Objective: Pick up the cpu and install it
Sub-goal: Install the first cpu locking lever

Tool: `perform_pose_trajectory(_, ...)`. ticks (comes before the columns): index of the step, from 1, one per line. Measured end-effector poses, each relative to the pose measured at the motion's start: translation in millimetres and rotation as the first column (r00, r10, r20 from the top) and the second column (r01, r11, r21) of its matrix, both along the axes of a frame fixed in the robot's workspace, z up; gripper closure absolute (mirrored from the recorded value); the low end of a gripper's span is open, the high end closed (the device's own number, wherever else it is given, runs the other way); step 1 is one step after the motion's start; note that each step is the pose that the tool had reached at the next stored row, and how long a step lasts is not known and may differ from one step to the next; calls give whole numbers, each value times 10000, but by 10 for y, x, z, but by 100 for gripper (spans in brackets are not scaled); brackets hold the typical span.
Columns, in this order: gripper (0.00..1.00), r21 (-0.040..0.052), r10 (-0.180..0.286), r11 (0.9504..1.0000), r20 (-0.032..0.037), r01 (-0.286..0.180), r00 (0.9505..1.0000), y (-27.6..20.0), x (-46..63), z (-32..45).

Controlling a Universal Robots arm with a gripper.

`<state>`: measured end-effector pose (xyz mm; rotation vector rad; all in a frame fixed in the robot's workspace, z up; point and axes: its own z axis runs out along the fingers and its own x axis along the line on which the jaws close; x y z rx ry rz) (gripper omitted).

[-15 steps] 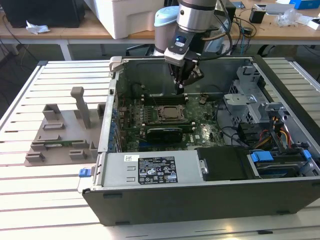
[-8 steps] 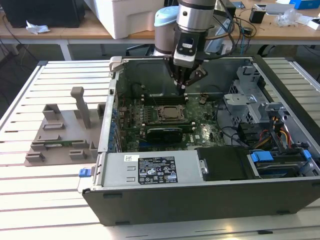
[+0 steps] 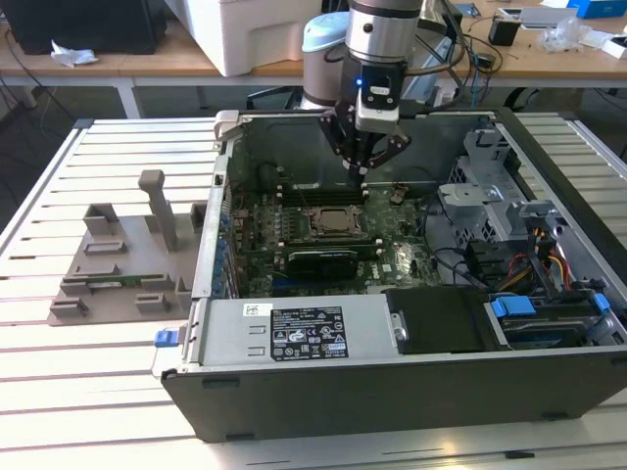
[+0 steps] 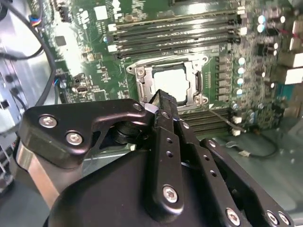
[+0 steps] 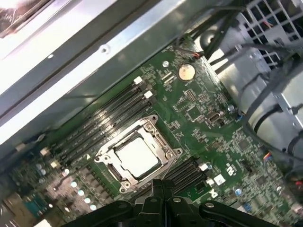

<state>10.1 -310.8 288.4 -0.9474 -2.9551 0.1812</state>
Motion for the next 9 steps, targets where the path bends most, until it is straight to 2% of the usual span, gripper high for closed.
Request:
perform_pose_trajectory(2,89,1,384,9993,0,-384,9993,0,0,0)
perform_pose_trajectory(3,89,40,699,9975,1,-699,9976,0,0,0)
perform_pose_trajectory(4,89,172,875,9960,13,-875,9962,0,1,0)
perform_pose_trajectory(6,89,573,1168,9915,54,-1169,9931,0,2,0)
perform_pose_trajectory(7,89,674,1234,9900,67,-1236,9923,0,2,0)
perform_pose_trajectory(8,89,827,1364,9872,86,-1367,9906,0,2,0)
perform_pose_trajectory(9,89,912,1619,9825,99,-1621,9868,1,1,0)
